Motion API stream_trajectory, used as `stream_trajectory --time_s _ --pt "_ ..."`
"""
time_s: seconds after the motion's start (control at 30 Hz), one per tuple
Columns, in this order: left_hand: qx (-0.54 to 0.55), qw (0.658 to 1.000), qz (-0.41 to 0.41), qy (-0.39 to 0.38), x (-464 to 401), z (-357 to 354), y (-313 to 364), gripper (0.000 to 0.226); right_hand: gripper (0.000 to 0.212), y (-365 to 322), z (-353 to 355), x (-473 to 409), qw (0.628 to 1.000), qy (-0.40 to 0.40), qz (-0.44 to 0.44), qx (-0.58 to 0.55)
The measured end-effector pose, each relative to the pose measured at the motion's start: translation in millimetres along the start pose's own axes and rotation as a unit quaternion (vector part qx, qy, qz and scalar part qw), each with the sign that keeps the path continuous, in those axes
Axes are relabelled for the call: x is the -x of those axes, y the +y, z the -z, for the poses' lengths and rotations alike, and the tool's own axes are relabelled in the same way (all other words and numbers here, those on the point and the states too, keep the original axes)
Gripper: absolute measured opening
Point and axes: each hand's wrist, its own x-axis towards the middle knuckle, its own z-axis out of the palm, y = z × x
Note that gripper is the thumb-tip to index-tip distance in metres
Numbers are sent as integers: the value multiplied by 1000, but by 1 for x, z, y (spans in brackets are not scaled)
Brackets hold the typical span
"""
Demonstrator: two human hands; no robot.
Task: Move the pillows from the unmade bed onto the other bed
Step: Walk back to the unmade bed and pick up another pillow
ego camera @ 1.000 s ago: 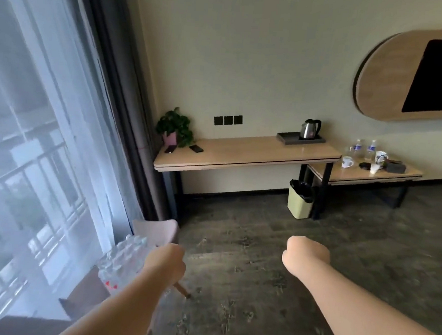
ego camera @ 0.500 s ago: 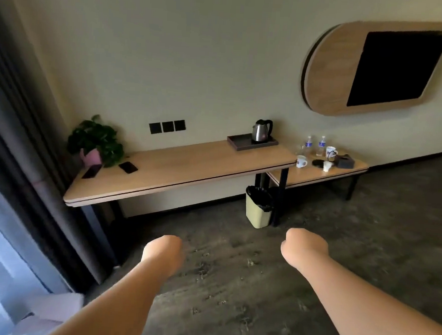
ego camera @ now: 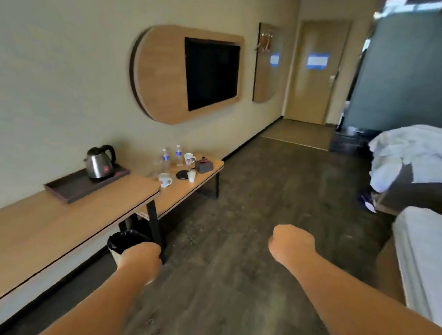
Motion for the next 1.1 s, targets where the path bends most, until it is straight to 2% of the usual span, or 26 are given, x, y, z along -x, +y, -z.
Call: stream_trajectory --time_s 0.2,0.33,0.47,0.6,0.77,0.93,1.1 --pt "-21 987 -156 -14 -151 33 125 23 24 57 -20 -103 995 -24 -90 -22" --pt "-54 976 -209 -4 -247 74 199 26 28 105 -8 -201 989 -21 -132 -58" --pt "-100 971 -216 9 -337 139 251 25 29 162 21 -297 980 -26 -177 -92" --pt "-39 980 -195 14 -447 166 281 23 27 197 61 -391 968 -23 -213 -132" --pt "-82 976 -202 -14 -549 160 321 25 27 195 82 -514 980 -36 -163 -106" --pt "-54 984 -169 -14 -675 155 372 26 26 195 89 -646 988 -31 -145 -46" --pt "-22 969 -241 -42 -834 187 446 21 22 232 127 -773 981 -42 -184 -37"
